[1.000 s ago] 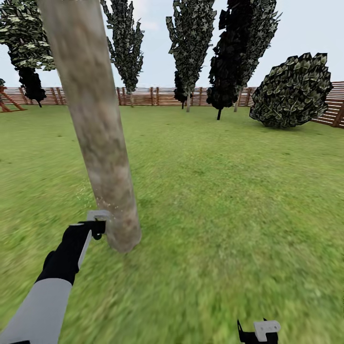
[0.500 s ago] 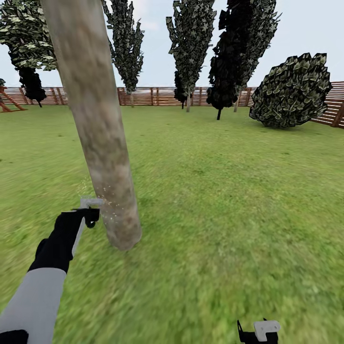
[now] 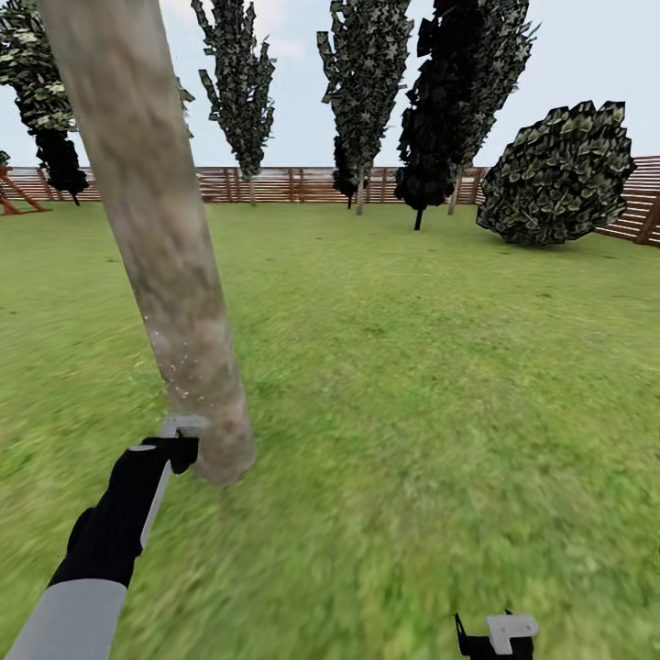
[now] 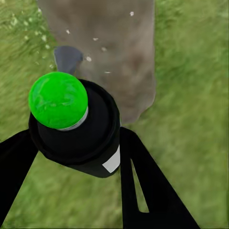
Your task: In the garden, pick up the pesticide atomizer on the floor and spray pesticide onto both trees until each tree trunk is fully covered.
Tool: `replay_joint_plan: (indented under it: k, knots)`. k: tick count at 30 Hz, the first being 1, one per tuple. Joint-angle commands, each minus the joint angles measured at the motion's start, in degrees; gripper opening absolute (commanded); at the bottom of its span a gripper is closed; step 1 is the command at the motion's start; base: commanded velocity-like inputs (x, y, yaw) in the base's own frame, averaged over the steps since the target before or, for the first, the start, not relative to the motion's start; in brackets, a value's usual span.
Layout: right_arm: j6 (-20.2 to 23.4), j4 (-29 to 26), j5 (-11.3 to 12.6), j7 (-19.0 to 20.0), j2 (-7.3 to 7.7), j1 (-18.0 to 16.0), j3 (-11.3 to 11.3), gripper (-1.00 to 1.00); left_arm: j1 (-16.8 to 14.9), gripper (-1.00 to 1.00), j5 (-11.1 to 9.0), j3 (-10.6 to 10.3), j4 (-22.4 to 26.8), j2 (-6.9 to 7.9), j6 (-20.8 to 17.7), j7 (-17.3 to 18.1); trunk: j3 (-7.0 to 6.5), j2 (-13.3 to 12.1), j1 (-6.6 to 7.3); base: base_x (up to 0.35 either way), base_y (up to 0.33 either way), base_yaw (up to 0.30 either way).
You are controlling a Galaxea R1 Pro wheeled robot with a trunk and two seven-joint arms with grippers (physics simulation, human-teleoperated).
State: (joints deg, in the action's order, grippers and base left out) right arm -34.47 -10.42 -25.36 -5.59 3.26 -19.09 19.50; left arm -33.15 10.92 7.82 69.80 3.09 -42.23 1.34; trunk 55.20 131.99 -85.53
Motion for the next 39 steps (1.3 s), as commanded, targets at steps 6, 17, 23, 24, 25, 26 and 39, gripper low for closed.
replay_joint_plan:
  k: [6, 17, 23, 24, 25, 26, 39]
  knots:
    - [-0.16, 0.13, -0.65, -0.39, -0.04, 0.0, 0.19, 1.0, 2.18, -1.0, 0.31, 5.05, -2.96, 0.04, 0.19, -0.27, 0.05, 0.02, 0.0, 0.104, -0.262, 0.212]
    - [-0.16, 0.13, -0.64, -0.34, -0.02, -0.03, 0.19, 1.0, 2.21, -1.0, -0.33, 5.32, -12.25, -0.45, 3.49, -6.2, 0.05, 0.02, 0.0, 0.091, -0.265, 0.107]
    - [-0.16, 0.12, -0.6, -0.39, -0.01, -0.05, 0.19, 1.0, 2.21, -1.0, -0.36, 5.43, -14.71, -0.49, 7.76, -6.33, 0.05, 0.02, 0.0, 0.205, -0.216, 0.0]
    - [-0.16, 0.09, -0.58, -0.39, -0.01, -0.04, 0.19, 1.0, 2.21, -1.0, -0.37, 5.44, -14.75, -0.54, 7.81, -6.34, 0.05, 0.02, 0.0, 0.239, -0.19, 0.0]
    - [-0.16, 0.07, -0.58, -0.39, -0.01, -0.04, 0.19, 1.0, 2.21, -1.0, -0.37, 5.45, -14.76, -0.57, 7.83, -6.34, 0.05, 0.02, 0.0, 0.239, -0.189, 0.0]
    - [-0.16, 0.05, -0.57, -0.39, -0.01, -0.05, 0.19, 1.0, 2.21, -1.0, -0.37, 5.45, -14.79, -0.63, 7.85, -6.29, 0.05, 0.02, 0.0, 0.241, -0.187, 0.0]
    - [-0.16, 0.13, -0.57, -0.39, -0.09, -0.03, 0.18, 1.0, 2.21, -1.0, -1.94, 5.54, -14.78, -0.71, 7.96, -6.34, 0.05, 0.02, 0.0, 0.192, -0.205, 0.231]
